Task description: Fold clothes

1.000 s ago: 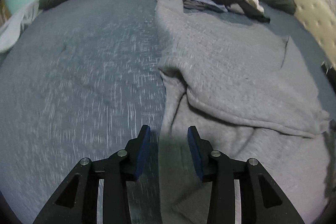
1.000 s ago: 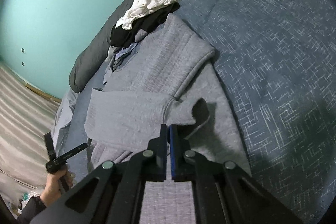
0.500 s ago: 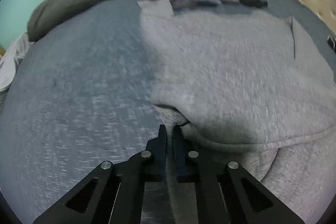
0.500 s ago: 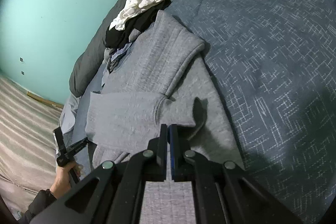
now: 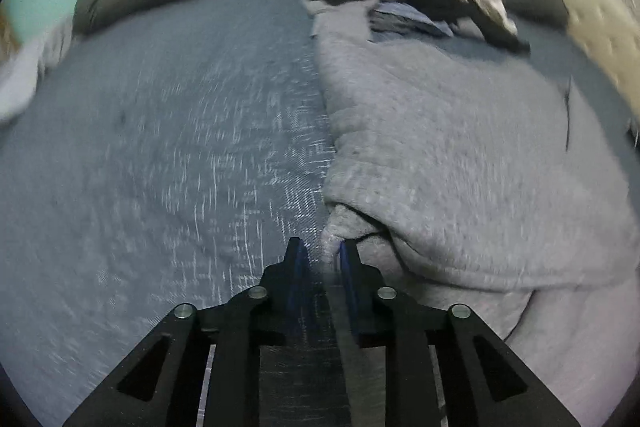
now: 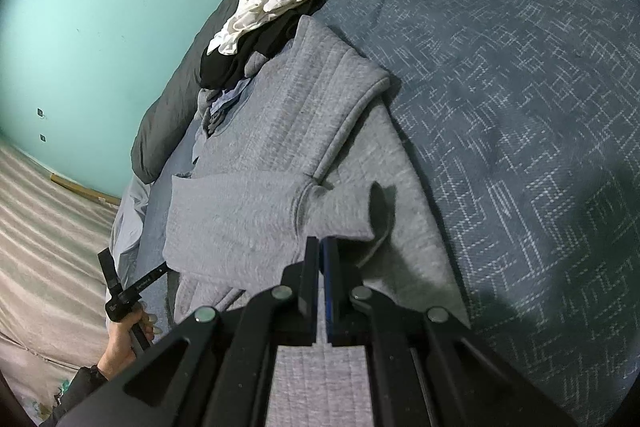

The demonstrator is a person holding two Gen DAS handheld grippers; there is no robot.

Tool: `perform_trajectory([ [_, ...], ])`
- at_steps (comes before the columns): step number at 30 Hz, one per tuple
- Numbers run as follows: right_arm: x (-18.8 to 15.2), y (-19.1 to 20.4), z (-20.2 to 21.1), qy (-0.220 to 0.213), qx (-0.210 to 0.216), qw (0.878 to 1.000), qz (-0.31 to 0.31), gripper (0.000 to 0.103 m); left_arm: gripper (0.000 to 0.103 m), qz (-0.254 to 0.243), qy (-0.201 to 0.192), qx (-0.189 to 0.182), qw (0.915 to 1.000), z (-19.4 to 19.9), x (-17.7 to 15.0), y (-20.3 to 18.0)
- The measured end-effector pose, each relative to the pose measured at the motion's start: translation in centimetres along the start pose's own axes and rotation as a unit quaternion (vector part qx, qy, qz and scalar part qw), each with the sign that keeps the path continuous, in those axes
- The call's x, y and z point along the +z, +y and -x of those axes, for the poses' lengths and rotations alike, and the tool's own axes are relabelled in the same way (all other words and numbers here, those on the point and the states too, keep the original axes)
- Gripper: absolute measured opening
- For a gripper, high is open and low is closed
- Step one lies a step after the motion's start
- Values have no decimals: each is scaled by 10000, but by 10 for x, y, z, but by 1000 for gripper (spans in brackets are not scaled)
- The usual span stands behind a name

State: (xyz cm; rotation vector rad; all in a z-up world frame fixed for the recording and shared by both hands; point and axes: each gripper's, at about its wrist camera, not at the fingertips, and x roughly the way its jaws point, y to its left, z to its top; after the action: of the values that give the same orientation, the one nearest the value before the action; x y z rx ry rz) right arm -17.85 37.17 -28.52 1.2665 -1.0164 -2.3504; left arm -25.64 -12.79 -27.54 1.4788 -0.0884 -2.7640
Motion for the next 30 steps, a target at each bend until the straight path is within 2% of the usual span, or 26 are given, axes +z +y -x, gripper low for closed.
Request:
perform_trajectory([
  [3,0,-1,-1,6,-1,10000,-7,2,22,-544,-2,130,9984,-3,3,-13],
  [8,0,-2,-3,31,-22,10000,-21,4,22,-1170,18,259,9928,-5,1,-24],
  [10,0,-3,-4,41,-24,10000,-28,4,12,-1353,-8,287,9904,-3,-1,-25],
  [13,1,-3,-4,43,-31,10000,-33,4,9,-1448,-342,299,9884,12,-3,-22],
  [16,2,-4,-5,50,-35,10000,-36,4,9,-635,-602,-166,9960,28,-9,7],
  [18,2,-3,-6,62,-47,10000,-21,4,9,86,-518,-586,9969,26,-15,31],
  [22,0,-3,-8,83,-69,9999,-13,4,9,1245,-388,-1266,9833,19,-35,60],
  [26,2,-4,-7,44,-114,9999,-46,4,9,1585,-366,-1420,9764,11,-42,70],
  [29,5,-6,-3,-44,-227,9997,-88,4,9,1469,-306,-1372,9791,3,-38,67],
  [30,6,-6,-2,-83,-291,9995,-103,12,9,1447,-303,-1375,9794,1,-37,67],
])
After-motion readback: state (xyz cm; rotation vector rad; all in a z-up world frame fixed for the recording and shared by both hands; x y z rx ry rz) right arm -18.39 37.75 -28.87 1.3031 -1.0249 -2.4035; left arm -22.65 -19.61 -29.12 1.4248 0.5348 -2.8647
